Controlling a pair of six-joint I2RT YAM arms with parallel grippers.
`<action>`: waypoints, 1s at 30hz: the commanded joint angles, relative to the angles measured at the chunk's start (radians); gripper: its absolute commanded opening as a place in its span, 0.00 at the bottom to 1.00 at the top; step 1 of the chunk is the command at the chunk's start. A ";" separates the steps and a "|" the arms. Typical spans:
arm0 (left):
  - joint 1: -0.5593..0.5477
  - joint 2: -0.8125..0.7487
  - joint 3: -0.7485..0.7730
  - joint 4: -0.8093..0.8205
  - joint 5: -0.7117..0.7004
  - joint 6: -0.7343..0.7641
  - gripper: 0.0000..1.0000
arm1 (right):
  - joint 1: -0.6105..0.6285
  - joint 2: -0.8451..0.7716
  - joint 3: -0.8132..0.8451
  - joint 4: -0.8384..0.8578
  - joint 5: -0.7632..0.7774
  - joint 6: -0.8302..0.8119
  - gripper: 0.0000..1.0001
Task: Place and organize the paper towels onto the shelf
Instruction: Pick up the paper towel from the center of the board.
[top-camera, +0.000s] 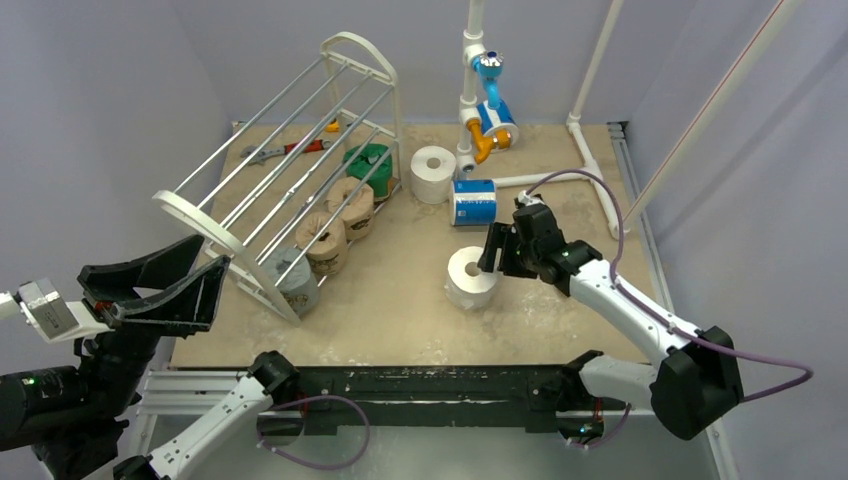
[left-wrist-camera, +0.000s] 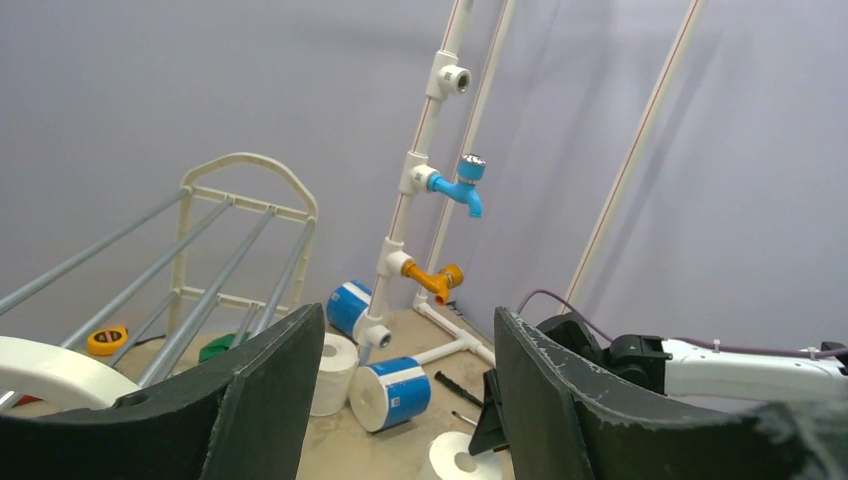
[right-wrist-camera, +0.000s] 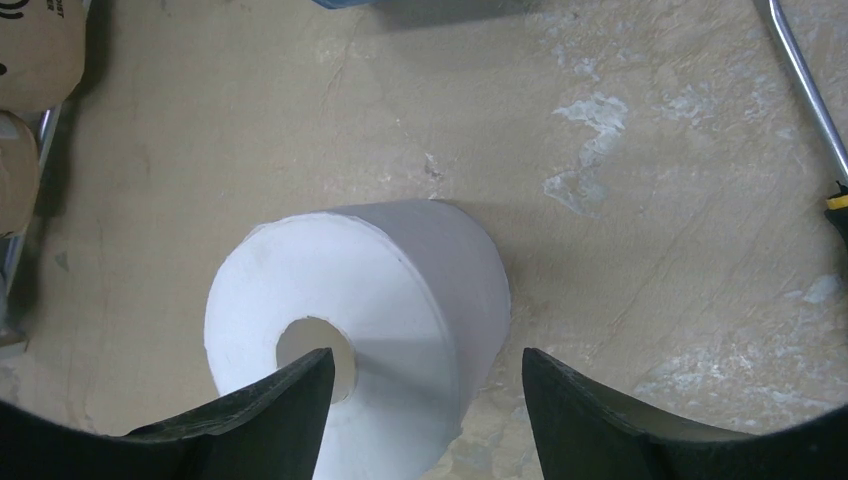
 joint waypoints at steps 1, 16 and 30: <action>0.006 0.019 -0.021 0.069 -0.043 0.036 0.62 | -0.002 0.023 0.004 0.037 -0.033 -0.051 0.68; 0.006 0.026 -0.058 0.064 -0.073 0.042 0.63 | -0.002 0.062 0.008 0.036 -0.025 -0.077 0.39; 0.004 0.030 -0.078 0.059 -0.099 0.022 0.63 | 0.010 0.057 0.319 -0.065 -0.082 -0.040 0.12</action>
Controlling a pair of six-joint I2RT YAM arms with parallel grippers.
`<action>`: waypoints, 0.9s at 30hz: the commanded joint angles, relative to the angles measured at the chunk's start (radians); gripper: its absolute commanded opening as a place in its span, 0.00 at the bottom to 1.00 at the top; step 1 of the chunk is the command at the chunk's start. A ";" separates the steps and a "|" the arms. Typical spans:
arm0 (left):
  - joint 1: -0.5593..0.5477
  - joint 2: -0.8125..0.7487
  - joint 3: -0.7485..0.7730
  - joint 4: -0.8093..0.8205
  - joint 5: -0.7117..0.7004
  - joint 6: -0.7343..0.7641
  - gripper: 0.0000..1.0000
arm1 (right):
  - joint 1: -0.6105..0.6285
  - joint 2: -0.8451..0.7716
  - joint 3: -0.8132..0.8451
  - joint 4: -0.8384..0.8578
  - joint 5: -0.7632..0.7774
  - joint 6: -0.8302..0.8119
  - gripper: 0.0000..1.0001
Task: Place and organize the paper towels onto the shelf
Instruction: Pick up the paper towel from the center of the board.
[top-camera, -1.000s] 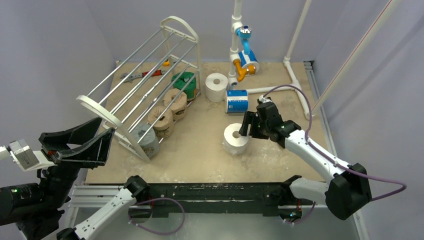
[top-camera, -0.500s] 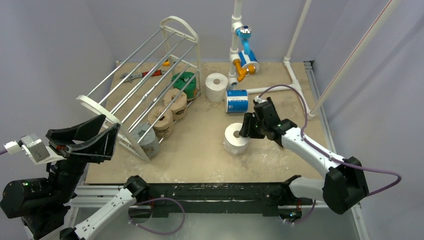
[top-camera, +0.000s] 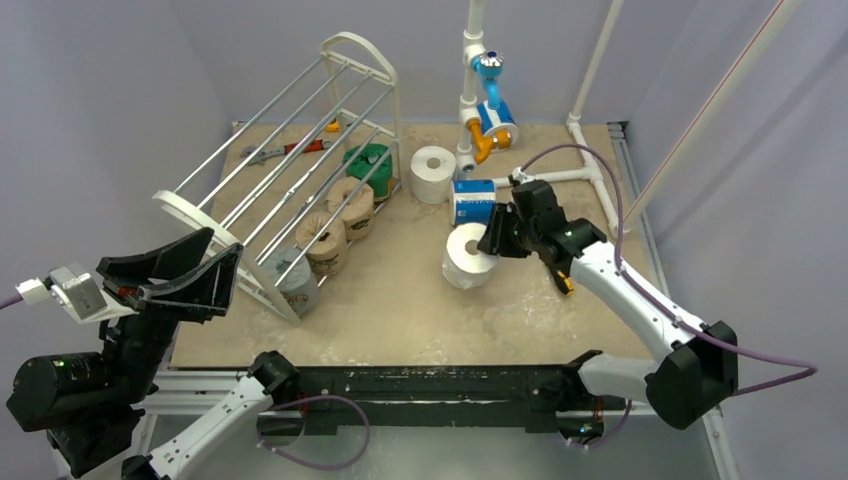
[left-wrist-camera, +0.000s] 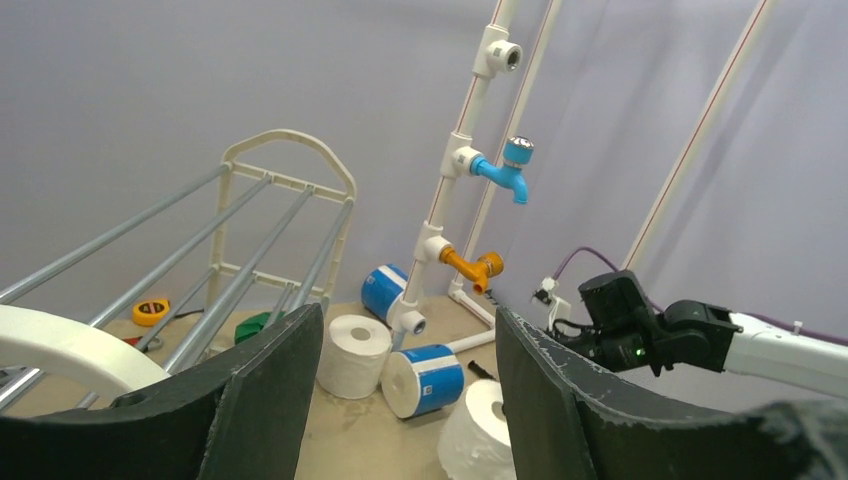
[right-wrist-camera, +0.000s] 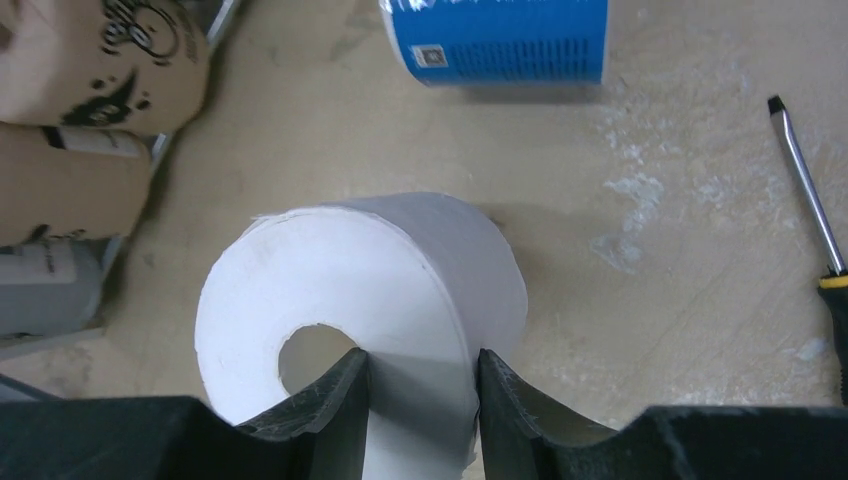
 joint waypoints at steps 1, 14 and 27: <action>0.006 0.023 -0.014 0.025 -0.020 -0.010 0.63 | 0.016 0.004 0.168 0.040 -0.048 0.026 0.11; 0.005 0.029 -0.016 0.011 -0.038 -0.029 0.63 | 0.198 0.272 0.563 0.093 0.030 0.145 0.00; 0.006 0.019 -0.017 -0.027 -0.063 -0.054 0.63 | 0.285 0.488 0.828 0.113 0.204 0.234 0.00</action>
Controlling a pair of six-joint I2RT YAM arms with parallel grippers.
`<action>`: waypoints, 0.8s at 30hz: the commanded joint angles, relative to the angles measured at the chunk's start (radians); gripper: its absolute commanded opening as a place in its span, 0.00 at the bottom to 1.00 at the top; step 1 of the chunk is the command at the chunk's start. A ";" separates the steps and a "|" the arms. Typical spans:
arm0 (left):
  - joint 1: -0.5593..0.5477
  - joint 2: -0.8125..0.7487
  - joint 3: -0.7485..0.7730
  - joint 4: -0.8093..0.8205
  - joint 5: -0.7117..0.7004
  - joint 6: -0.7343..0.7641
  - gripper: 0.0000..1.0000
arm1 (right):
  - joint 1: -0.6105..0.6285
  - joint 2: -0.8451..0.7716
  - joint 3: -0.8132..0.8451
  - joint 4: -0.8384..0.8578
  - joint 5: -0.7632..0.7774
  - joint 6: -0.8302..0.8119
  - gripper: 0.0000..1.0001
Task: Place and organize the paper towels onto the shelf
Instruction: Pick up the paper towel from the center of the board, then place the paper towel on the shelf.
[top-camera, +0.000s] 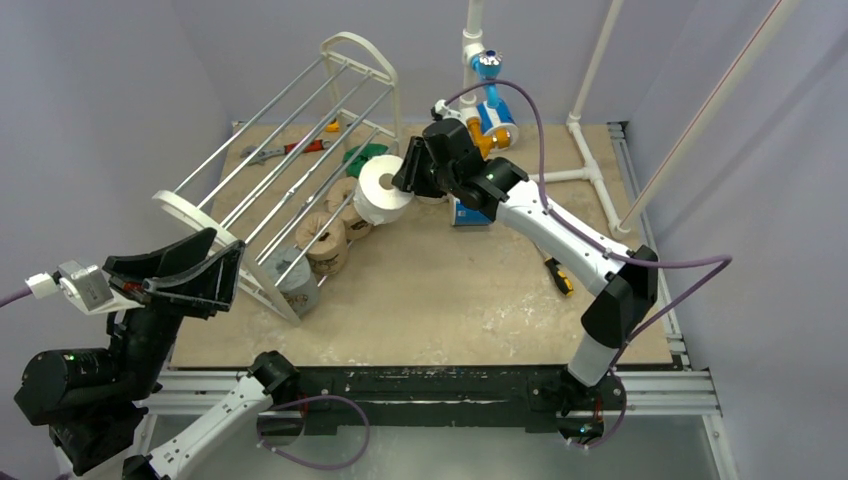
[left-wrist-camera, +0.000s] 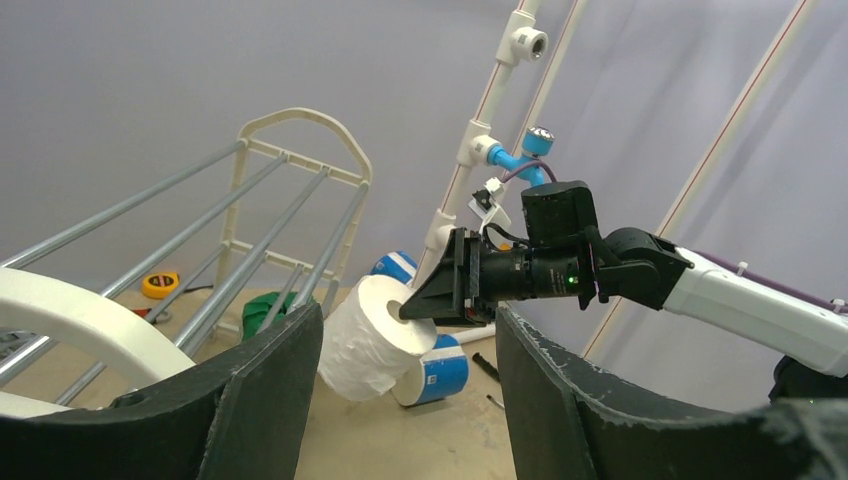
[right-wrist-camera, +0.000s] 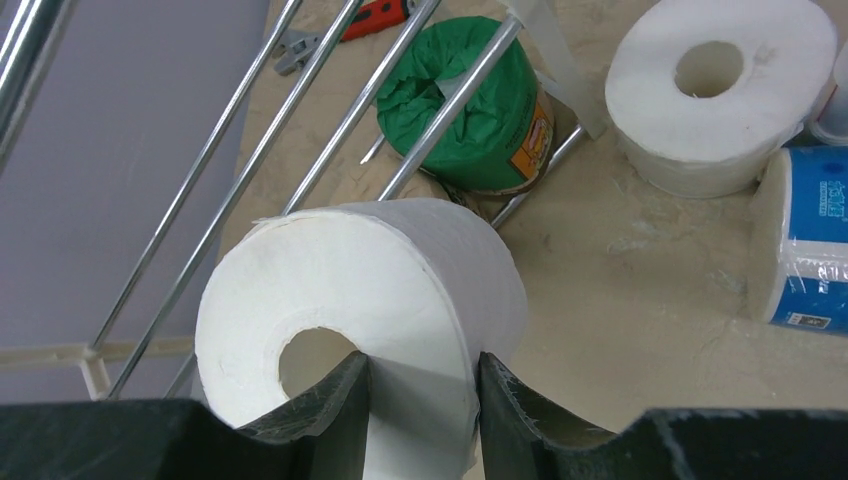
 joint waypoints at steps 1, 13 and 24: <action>0.005 0.012 -0.005 -0.002 -0.018 -0.019 0.63 | 0.030 0.007 0.110 0.080 0.083 0.044 0.00; 0.006 0.017 -0.022 0.005 -0.026 -0.018 0.63 | 0.048 0.057 0.181 0.102 0.146 0.084 0.00; 0.006 0.015 -0.024 0.001 -0.031 -0.022 0.63 | 0.049 0.153 0.314 0.083 0.202 0.167 0.00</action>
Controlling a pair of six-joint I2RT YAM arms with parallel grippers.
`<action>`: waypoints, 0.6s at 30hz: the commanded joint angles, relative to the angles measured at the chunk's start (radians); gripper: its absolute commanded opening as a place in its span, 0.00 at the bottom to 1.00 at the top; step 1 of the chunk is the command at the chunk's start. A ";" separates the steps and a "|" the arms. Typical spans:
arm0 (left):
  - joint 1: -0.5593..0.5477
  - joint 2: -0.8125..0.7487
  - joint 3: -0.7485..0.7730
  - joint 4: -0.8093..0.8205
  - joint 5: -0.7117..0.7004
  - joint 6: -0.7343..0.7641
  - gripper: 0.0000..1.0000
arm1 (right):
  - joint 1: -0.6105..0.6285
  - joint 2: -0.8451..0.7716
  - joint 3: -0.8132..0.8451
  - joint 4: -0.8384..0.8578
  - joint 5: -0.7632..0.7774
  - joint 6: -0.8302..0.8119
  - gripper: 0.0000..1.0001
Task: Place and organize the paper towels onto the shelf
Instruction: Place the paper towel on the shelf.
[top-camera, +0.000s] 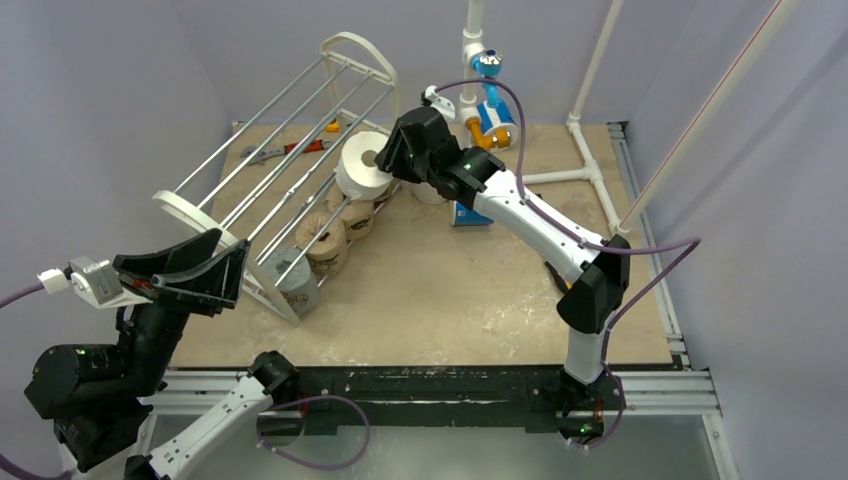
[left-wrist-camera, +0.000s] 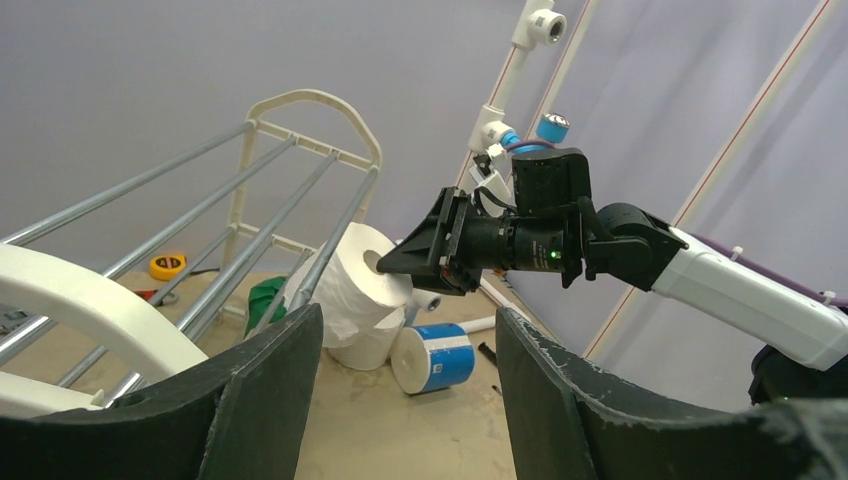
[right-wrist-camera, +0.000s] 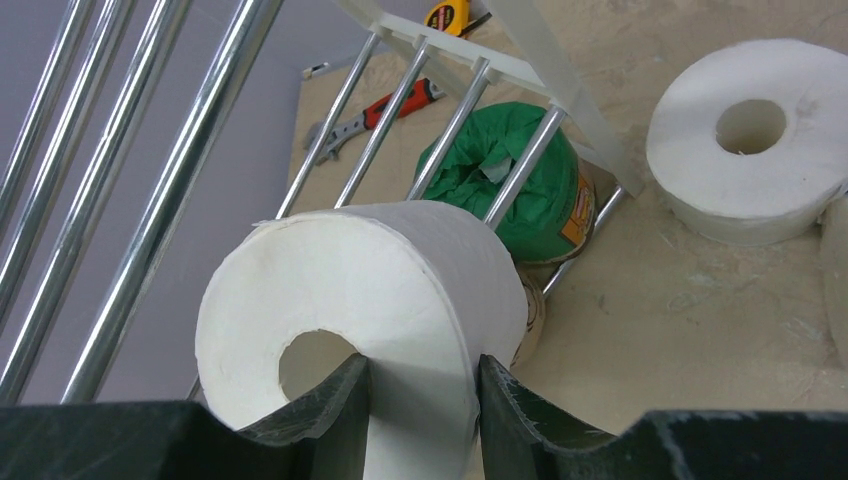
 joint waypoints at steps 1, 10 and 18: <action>0.006 0.015 -0.004 0.016 -0.011 -0.007 0.63 | 0.001 0.010 0.097 0.091 0.046 0.054 0.00; 0.005 0.019 -0.015 0.015 -0.008 -0.022 0.63 | 0.002 0.013 0.052 0.159 0.079 0.164 0.00; 0.005 0.012 -0.015 0.009 -0.008 -0.029 0.63 | 0.002 0.066 0.152 0.103 0.127 0.181 0.00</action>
